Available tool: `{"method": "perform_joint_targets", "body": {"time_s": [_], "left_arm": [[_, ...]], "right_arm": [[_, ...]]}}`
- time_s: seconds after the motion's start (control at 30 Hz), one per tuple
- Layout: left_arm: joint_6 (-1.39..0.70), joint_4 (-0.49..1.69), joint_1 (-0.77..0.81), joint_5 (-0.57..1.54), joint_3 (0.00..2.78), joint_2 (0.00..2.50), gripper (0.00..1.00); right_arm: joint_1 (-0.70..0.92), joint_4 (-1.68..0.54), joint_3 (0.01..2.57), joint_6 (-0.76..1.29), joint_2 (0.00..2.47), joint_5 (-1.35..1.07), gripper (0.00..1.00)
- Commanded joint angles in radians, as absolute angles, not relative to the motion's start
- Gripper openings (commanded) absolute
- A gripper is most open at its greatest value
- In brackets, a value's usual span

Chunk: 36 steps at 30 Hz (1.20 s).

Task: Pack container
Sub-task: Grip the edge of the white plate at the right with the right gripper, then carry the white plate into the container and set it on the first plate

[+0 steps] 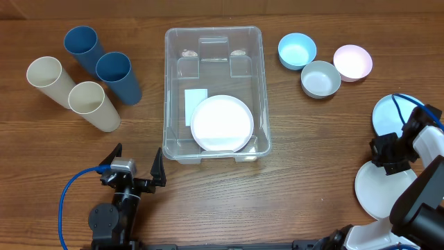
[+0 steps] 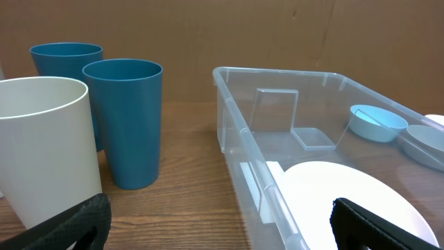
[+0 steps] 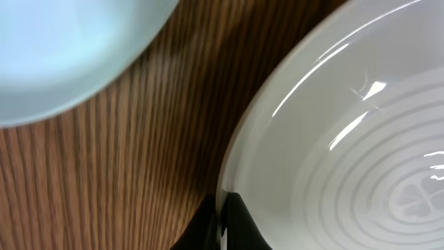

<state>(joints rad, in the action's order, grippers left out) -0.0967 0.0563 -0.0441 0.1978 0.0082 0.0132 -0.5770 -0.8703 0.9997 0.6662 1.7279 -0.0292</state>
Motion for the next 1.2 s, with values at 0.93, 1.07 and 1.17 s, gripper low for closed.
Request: {"method": "perform_joint_targets", "body": {"time_s": [0.93,1.07,1.17], "left_arm": [[-0.081,0.056,-0.052,0.199,0.005,0.008,1.0],[-0.081,0.056,-0.052,0.199,0.005,0.008,1.0],[-0.081,0.056,-0.052,0.199,0.005,0.008,1.0]], "right_arm": [[0.652,-1.3,1.853,0.07,1.616,0.184,0.04],[0.81,-1.276,1.853,0.055,1.617,0.19,0.04],[0.881,-1.25,1.851,0.047,1.636,0.154,0.04]]}}
